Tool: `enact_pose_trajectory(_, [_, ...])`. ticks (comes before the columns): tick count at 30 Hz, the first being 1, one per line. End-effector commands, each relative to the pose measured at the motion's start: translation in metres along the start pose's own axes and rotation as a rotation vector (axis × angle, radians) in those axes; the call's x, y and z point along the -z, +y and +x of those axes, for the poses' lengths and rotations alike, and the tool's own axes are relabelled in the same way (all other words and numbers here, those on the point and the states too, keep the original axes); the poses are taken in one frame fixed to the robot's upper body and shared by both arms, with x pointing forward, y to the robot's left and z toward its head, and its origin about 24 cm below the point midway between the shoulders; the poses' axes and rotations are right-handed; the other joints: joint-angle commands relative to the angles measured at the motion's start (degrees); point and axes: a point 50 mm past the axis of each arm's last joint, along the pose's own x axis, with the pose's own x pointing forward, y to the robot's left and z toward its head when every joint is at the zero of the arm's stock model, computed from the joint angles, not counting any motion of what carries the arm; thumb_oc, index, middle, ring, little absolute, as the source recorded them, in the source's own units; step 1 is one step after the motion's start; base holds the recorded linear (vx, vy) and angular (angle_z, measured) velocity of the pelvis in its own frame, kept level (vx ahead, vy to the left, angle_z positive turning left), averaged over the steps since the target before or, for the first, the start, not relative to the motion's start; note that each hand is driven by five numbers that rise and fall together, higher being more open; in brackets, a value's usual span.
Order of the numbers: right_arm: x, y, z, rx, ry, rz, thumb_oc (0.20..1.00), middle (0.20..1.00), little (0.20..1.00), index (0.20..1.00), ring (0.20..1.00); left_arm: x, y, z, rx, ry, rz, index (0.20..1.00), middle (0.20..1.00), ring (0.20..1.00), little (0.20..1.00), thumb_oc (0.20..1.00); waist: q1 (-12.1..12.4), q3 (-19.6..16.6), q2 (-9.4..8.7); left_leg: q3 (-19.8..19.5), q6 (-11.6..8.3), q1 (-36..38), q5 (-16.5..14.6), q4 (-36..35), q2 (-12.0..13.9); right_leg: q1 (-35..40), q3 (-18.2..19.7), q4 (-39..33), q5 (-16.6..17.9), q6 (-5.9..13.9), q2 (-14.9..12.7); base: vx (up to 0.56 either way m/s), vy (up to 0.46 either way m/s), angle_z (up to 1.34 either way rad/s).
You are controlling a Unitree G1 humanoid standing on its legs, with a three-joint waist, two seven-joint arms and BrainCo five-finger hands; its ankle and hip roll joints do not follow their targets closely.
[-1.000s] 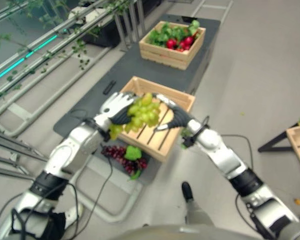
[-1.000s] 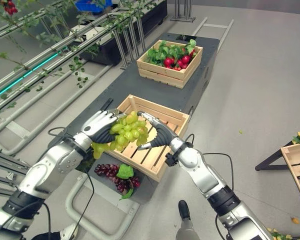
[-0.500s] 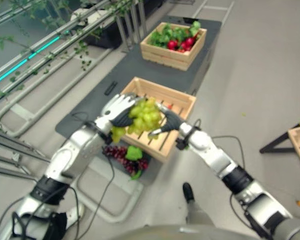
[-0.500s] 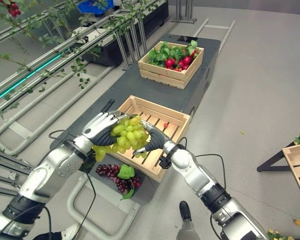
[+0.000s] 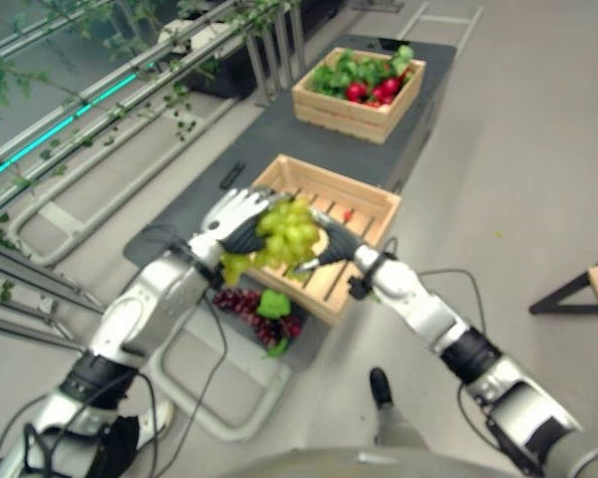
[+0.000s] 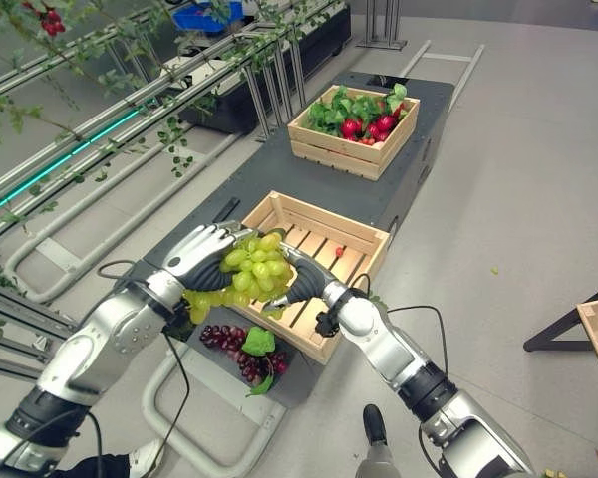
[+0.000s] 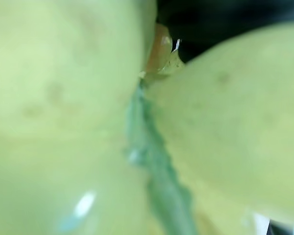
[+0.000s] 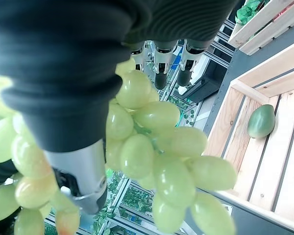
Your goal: Pick up the fruits from the basket on one side to the basket on the other side
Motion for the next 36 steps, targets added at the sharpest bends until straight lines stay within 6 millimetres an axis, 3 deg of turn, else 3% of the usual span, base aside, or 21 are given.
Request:
enact_pose_trajectory(1, [-0.044,-0.001,0.026,-0.006,-0.194,0.034,0.200,0.200,0.200,0.200,0.200,-0.025,0.042,0.006,-0.211,-0.158,-0.008,0.200,0.200,0.200,0.200,0.200,0.6,-0.5,0.21,-2.4,1.58,-6.4,2.3,-0.2,-1.6,8.6,-1.3,2.3,-14.9,2.13,-1.5,0.00,0.000,0.00])
enact_pose_trajectory(34, [-0.024,0.002,0.004,0.013,-0.145,0.119,0.200,0.200,0.200,0.200,0.200,-0.039,0.042,0.017,-0.236,-0.214,-0.077,0.200,0.200,0.200,0.200,0.200,-0.6,-0.4,-0.38,-2.2,1.24,-6.0,2.5,-0.6,-0.9,8.9,-1.6,2.1,-15.2,1.75,-0.8,0.00,0.000,0.00])
enact_pose_trajectory(35, [-0.023,0.001,0.002,0.016,-0.142,0.121,0.200,0.200,0.200,0.200,0.200,-0.038,0.042,0.017,-0.242,-0.210,-0.081,0.934,0.934,0.934,0.934,0.934,-0.6,-0.4,-0.37,-2.2,1.19,-6.0,2.5,-0.6,-0.8,9.0,-1.6,2.1,-15.2,1.75,-0.8,0.00,0.000,0.00])
enact_pose_trajectory(36, [-0.023,0.001,0.001,0.015,-0.145,0.120,0.200,0.200,0.200,0.200,0.200,-0.038,0.042,0.018,-0.242,-0.211,-0.079,1.000,1.000,1.000,1.000,1.000,-0.8,-0.4,-0.41,-2.2,1.17,-6.0,2.5,-0.7,-0.8,9.0,-1.6,2.1,-15.2,1.75,-0.8,0.00,0.000,0.00])
